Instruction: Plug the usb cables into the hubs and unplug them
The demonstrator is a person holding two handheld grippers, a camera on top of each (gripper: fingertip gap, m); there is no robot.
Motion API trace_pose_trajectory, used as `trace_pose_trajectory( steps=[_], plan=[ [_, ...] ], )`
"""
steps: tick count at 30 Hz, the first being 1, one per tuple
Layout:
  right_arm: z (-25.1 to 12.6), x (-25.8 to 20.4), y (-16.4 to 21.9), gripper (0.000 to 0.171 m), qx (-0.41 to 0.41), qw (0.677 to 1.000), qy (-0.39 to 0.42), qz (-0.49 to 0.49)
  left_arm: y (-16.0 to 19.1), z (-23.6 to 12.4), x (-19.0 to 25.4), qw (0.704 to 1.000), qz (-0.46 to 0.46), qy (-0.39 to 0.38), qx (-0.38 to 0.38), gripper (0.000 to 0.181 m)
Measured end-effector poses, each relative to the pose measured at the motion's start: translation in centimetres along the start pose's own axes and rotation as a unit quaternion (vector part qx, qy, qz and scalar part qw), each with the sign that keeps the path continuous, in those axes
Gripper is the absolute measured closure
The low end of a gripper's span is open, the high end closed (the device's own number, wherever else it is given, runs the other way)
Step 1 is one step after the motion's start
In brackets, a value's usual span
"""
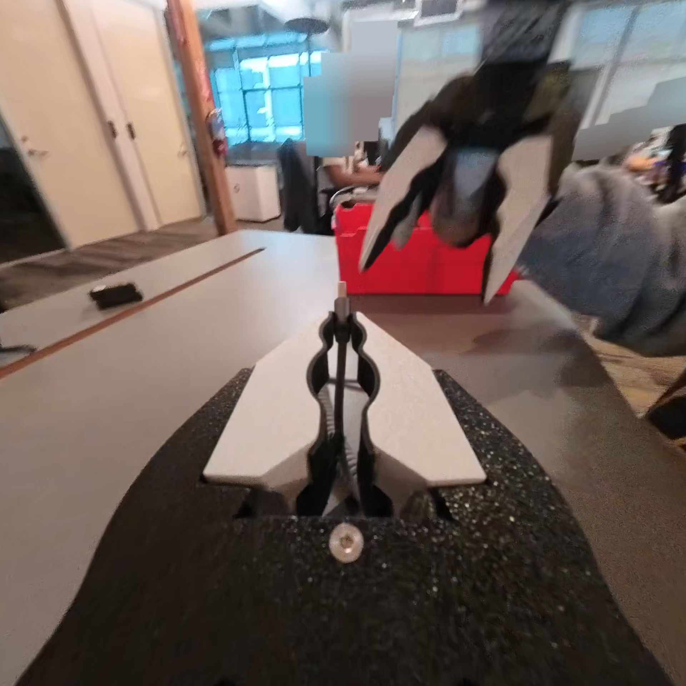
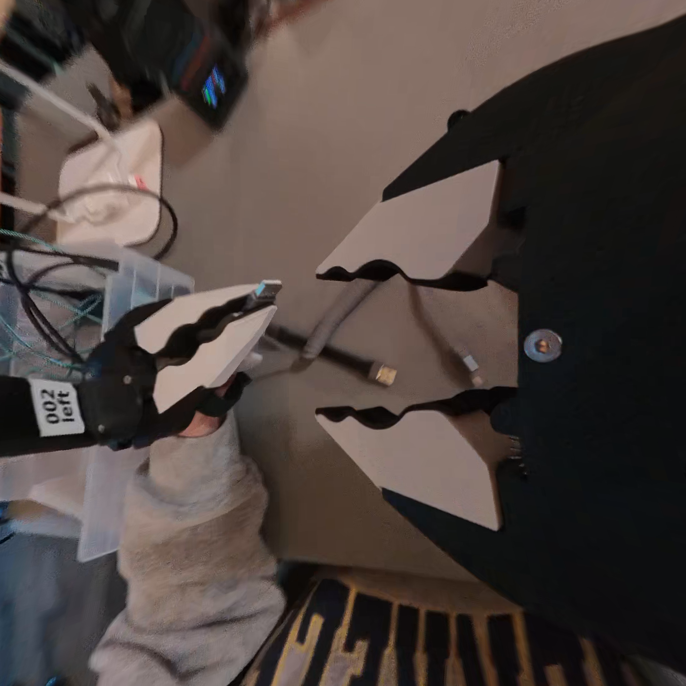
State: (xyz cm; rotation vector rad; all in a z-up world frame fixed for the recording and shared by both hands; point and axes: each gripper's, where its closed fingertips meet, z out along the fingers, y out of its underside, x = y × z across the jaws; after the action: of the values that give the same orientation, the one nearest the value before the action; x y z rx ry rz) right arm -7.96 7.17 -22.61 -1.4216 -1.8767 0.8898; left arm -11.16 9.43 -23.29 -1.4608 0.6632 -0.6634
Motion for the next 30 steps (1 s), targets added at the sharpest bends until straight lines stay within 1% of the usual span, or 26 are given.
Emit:
trace_pose_trajectory(
  steps=[1,3,6,7,8,10,11,12,15,17,20,23,30],
  plan=[
    [2.0,-0.5,0.4,0.101,0.013,0.999,-0.026,0.032,-0.7,0.0,0.8,1.000,0.001,0.020,0.019,0.176],
    [5.2,-1.4,0.7,0.101,0.051,0.992,-0.070,0.090,-1.8,-0.2,1.9,0.998,0.003,0.048,0.050,0.176],
    [8.3,-2.1,0.7,0.105,0.101,0.981,-0.094,0.136,-3.4,-0.8,3.2,0.991,-0.002,0.086,0.097,0.176],
    [8.8,-2.3,0.5,0.111,0.119,0.978,-0.096,0.141,-3.8,-0.9,3.5,0.989,-0.005,0.096,0.110,0.176],
    [9.1,-2.4,0.2,0.126,0.134,0.976,-0.096,0.141,-4.1,-1.1,3.7,0.988,-0.008,0.103,0.118,0.176],
    [8.7,-2.6,0.1,0.160,0.138,0.980,-0.088,0.114,-4.3,-1.2,3.8,0.987,-0.008,0.106,0.124,0.176],
    [8.3,-2.2,0.2,0.170,0.132,0.985,-0.067,0.093,-4.5,-1.3,3.8,0.986,-0.009,0.107,0.127,0.176],
    [7.9,-1.5,0.4,0.170,0.120,0.989,-0.038,0.075,-4.8,-1.5,3.8,0.985,-0.011,0.106,0.136,0.176],
    [5.9,0.2,0.8,0.171,0.090,0.994,0.022,0.051,-5.7,-2.0,3.4,0.982,-0.015,0.091,0.168,0.174],
    [3.9,1.7,0.4,0.171,0.087,0.993,0.070,0.039,-6.0,-2.1,3.0,0.982,-0.011,0.076,0.175,0.165],
    [-0.1,3.7,-0.9,0.171,0.093,0.986,0.140,0.023,-5.6,-1.9,2.2,0.986,0.014,0.033,0.161,0.150],
    [-4.6,5.0,-3.1,0.171,0.108,0.975,0.197,-0.003,-5.1,-1.9,1.2,0.989,0.033,-0.011,0.146,0.151],
    [-14.8,6.1,-9.3,0.171,0.092,0.942,0.306,-0.104,-4.4,-1.6,0.5,0.992,0.012,-0.023,0.126,0.154]
  ],
)
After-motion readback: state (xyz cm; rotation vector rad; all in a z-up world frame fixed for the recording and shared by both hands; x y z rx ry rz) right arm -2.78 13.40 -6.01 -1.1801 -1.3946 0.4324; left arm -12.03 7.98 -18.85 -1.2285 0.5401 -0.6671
